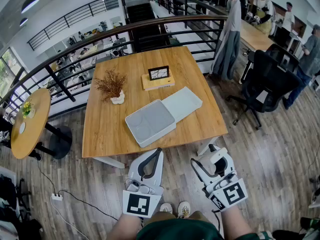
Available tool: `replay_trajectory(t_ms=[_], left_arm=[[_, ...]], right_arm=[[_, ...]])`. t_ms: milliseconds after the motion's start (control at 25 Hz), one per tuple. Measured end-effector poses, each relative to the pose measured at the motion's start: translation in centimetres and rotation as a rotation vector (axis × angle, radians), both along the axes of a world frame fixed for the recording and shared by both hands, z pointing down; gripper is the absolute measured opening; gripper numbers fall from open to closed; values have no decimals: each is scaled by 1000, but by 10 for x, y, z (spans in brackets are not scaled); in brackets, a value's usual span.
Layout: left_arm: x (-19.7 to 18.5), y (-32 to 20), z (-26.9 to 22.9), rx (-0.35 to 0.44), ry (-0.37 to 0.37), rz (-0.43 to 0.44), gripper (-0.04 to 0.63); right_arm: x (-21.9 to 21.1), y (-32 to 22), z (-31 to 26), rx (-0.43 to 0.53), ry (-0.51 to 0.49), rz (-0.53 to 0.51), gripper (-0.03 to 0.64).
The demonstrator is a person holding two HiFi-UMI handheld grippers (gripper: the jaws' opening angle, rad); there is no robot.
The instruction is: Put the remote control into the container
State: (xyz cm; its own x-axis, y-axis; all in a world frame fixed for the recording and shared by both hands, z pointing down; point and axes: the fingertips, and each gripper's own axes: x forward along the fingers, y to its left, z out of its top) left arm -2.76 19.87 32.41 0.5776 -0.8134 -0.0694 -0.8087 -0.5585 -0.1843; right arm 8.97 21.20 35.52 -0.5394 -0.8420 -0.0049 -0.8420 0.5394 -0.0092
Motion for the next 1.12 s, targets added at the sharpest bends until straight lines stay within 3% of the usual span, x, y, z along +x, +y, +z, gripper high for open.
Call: replay_trajectory(t_ms=[1120], left_arm=[[23, -12, 0, -6, -10, 8, -2]], right_arm=[[23, -10, 3, -36, -54, 19, 304]])
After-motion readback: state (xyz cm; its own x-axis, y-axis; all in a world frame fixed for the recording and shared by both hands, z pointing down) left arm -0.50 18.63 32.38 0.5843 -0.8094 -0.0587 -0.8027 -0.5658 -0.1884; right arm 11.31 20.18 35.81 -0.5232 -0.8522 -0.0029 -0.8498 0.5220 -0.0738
